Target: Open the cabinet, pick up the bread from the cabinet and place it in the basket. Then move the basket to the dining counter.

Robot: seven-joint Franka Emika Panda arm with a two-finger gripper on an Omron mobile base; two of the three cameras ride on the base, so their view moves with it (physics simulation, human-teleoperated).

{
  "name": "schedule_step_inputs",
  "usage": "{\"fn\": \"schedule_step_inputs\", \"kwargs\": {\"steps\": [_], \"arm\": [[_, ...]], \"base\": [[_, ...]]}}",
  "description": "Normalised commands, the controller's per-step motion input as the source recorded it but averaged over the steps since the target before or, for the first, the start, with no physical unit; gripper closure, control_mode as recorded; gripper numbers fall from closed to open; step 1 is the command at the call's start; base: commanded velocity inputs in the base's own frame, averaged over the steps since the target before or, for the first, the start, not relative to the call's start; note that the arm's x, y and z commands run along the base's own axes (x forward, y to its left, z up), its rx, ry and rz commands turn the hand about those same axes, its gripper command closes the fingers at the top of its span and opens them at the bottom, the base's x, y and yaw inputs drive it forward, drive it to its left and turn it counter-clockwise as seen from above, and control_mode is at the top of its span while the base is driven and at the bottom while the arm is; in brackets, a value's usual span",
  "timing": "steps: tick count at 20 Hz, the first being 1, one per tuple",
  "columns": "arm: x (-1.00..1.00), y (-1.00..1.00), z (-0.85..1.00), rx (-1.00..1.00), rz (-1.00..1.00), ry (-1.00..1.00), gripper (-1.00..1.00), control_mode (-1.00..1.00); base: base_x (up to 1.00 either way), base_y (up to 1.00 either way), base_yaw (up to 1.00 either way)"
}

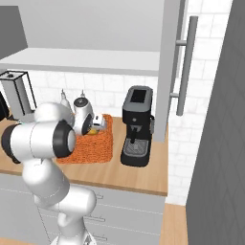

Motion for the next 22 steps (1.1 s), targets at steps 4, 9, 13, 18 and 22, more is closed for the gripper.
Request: {"fn": "schedule_step_inputs", "kwargs": {"steps": [4,9,13,18,22], "arm": [[-0.23,-0.01,0.29,0.0,0.0,0.0,-1.0,-1.0],[0.01,0.0,-0.17,-0.05,-0.01,0.25,-1.0,-1.0],[-0.16,0.0,0.64,-0.01,0.0,-0.29,-1.0,-1.0],[0.05,-0.05,-0.32,-0.01,0.14,0.07,-1.0,-1.0],[0.1,0.01,-0.4,0.0,0.1,-0.04,-1.0,-1.0]], "base": [[0.0,0.0,0.0],[0.0,0.0,0.0],[0.0,0.0,0.0],[0.0,0.0,0.0],[0.0,0.0,0.0]]}}
